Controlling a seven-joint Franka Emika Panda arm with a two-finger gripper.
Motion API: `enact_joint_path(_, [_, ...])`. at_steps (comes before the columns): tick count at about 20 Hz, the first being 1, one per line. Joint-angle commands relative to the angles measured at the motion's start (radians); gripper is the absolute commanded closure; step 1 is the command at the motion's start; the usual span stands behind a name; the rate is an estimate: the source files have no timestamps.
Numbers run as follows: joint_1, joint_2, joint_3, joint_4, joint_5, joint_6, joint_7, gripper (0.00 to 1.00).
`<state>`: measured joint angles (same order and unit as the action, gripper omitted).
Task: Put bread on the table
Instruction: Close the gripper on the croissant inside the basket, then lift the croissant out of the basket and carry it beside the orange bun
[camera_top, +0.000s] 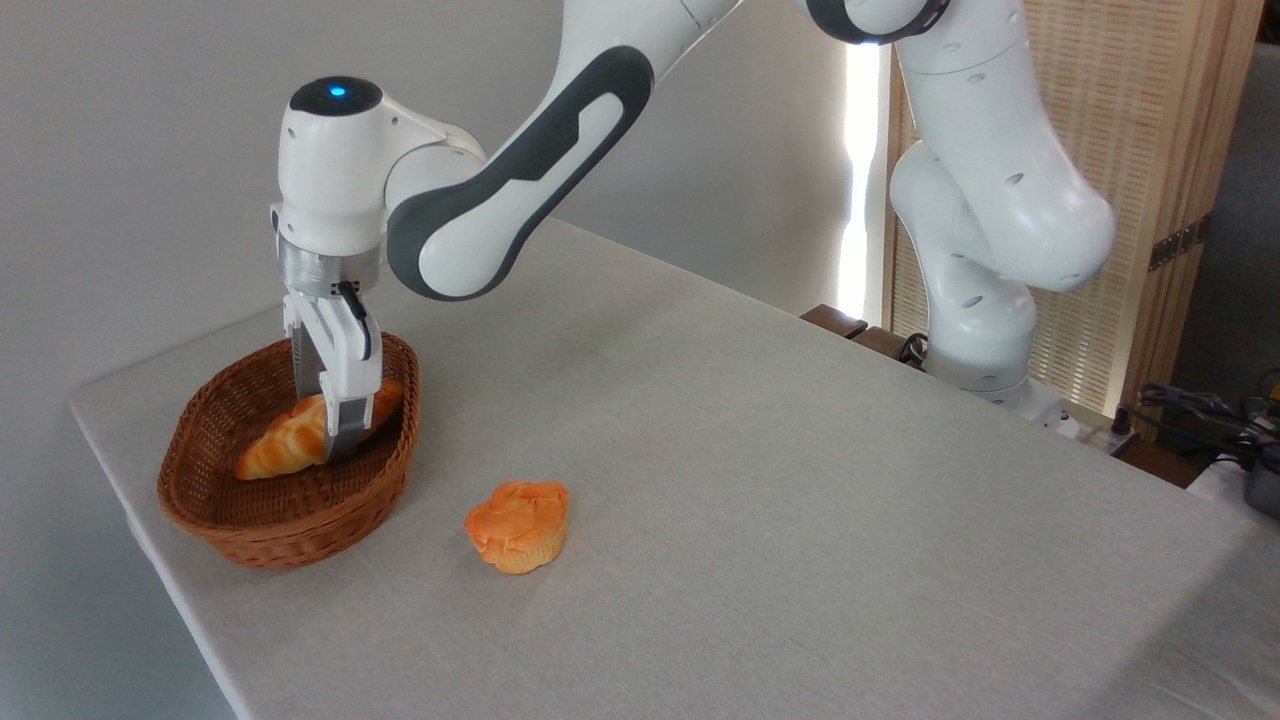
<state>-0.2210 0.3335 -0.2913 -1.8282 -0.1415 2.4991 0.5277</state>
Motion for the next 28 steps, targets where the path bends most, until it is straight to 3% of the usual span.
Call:
enact_joint_path(1, [-0.012,0.013,0.004,0.000,-0.004,0.024,-0.017,0.34])
enact_joint_path(3, [-0.011,0.010,0.004,0.000,-0.006,0.024,-0.017,0.57])
enact_joint_path(4, [-0.011,0.010,0.004,0.000,-0.006,0.023,-0.017,0.58])
enact_joint_path(5, [-0.011,0.009,0.004,0.000,-0.004,0.023,-0.015,0.69])
enact_joint_path(9, [-0.011,0.009,0.004,0.000,-0.003,0.023,-0.012,0.78])
enact_joint_path(19, [0.003,-0.039,0.017,0.018,-0.020,0.015,-0.017,0.77])
enact_joint_path(21, [0.038,-0.069,0.018,0.026,-0.074,0.003,-0.017,0.76])
enact_joint_path(23, [0.051,-0.097,0.021,0.035,-0.111,-0.052,-0.014,0.76])
enact_joint_path(25, [0.066,-0.129,0.023,0.044,-0.112,-0.152,-0.011,0.76])
enact_joint_path(28, [0.083,-0.224,0.064,0.038,-0.102,-0.410,0.053,0.72])
